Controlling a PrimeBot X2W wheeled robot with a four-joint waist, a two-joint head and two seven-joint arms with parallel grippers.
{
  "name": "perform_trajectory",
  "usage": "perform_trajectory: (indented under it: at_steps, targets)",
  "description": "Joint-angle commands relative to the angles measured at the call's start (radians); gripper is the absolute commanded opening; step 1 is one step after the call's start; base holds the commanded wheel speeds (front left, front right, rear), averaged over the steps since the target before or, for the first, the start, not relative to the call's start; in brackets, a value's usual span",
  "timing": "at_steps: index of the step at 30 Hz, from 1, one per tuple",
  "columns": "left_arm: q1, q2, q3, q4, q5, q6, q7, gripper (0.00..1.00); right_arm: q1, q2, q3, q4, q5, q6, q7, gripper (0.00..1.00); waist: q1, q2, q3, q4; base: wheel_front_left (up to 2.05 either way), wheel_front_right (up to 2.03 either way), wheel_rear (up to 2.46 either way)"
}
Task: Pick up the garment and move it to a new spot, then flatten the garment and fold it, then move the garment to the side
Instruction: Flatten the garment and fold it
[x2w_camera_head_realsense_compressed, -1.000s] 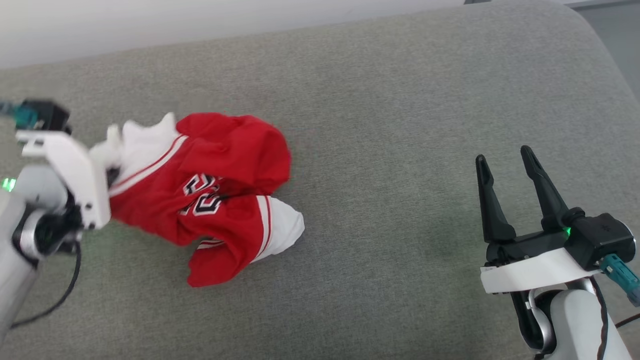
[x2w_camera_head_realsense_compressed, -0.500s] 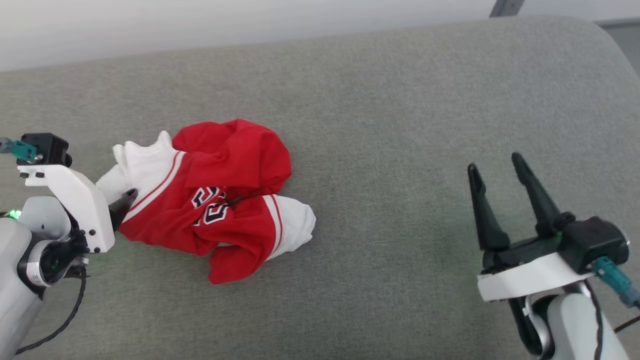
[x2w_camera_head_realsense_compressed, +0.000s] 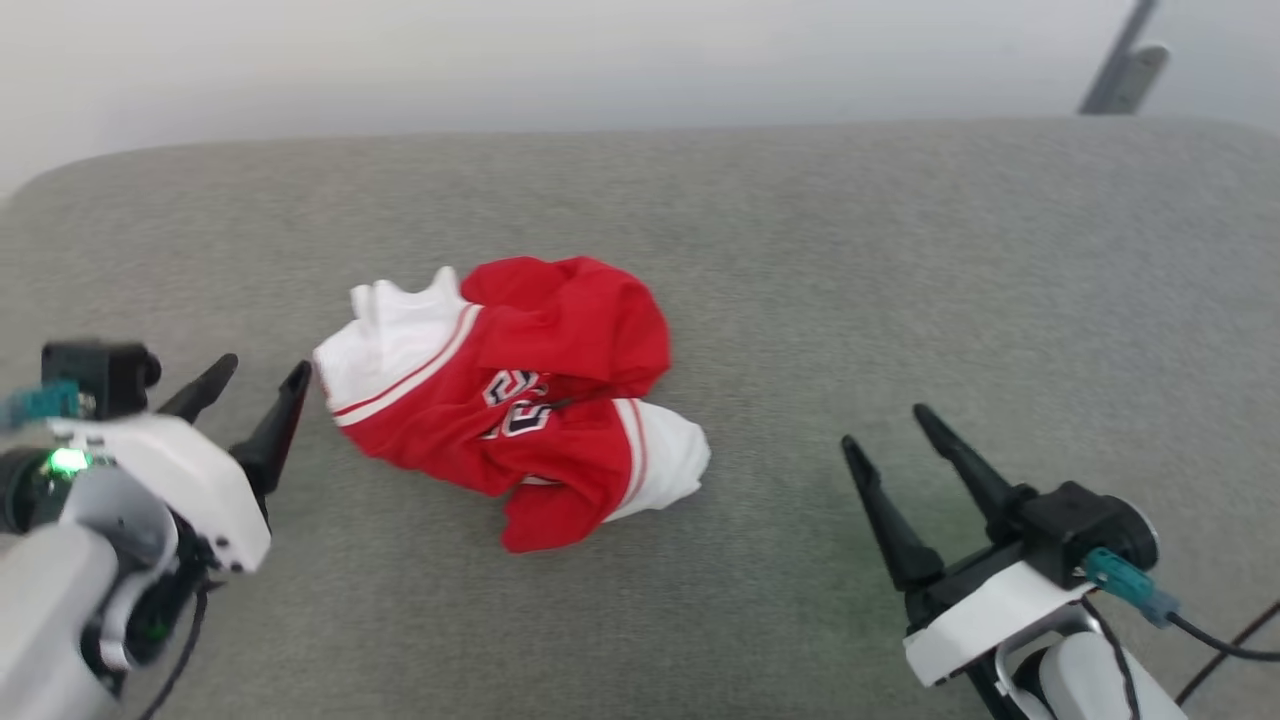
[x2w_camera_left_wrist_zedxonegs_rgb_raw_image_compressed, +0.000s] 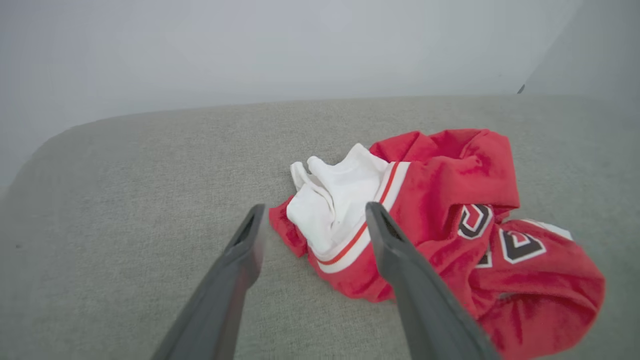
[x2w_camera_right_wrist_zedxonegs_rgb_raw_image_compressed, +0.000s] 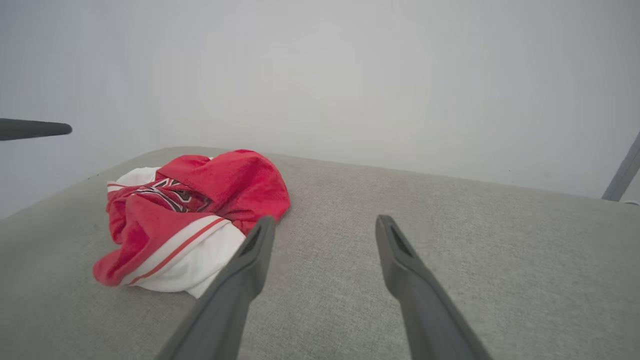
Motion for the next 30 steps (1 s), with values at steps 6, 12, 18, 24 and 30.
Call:
perform_trajectory:
  at_steps: [6, 12, 18, 24, 30]
  targets:
    - [0.111, -0.023, 0.018, -0.044, 0.052, 0.034, -0.191, 1.0, -0.056, -0.058, 0.131, 0.069, 0.071, 0.0, 0.001, 1.0, 0.0, 0.0, -0.029, 0.086, 0.0, 0.0, 0.0]
    - [0.189, -0.073, 0.057, -0.076, 0.106, 0.078, -0.275, 1.0, -0.124, -0.108, 0.241, 0.115, 0.145, 0.0, 0.059, 1.0, 0.0, 0.0, -0.033, 0.154, 0.0, 0.0, 0.0]
    - [0.274, -0.182, 0.182, -0.13, 0.227, 0.071, -0.281, 1.0, -0.194, -0.142, 0.309, 0.176, 0.197, 0.0, 0.162, 1.0, 0.0, 0.0, -0.027, 0.232, 0.0, 0.0, 0.0]
    - [0.37, -0.325, 0.358, -0.182, 0.373, 0.026, -0.282, 1.0, -0.264, -0.162, 0.364, 0.248, 0.239, 0.0, 0.293, 1.0, 0.0, 0.0, -0.02, 0.304, 0.0, 0.0, 0.0]
    - [0.452, -0.46, 0.499, -0.195, 0.494, -0.046, -0.282, 1.0, -0.328, -0.169, 0.408, 0.339, 0.265, 0.0, 0.418, 1.0, 0.0, 0.0, -0.016, 0.357, 0.0, 0.0, 0.0]
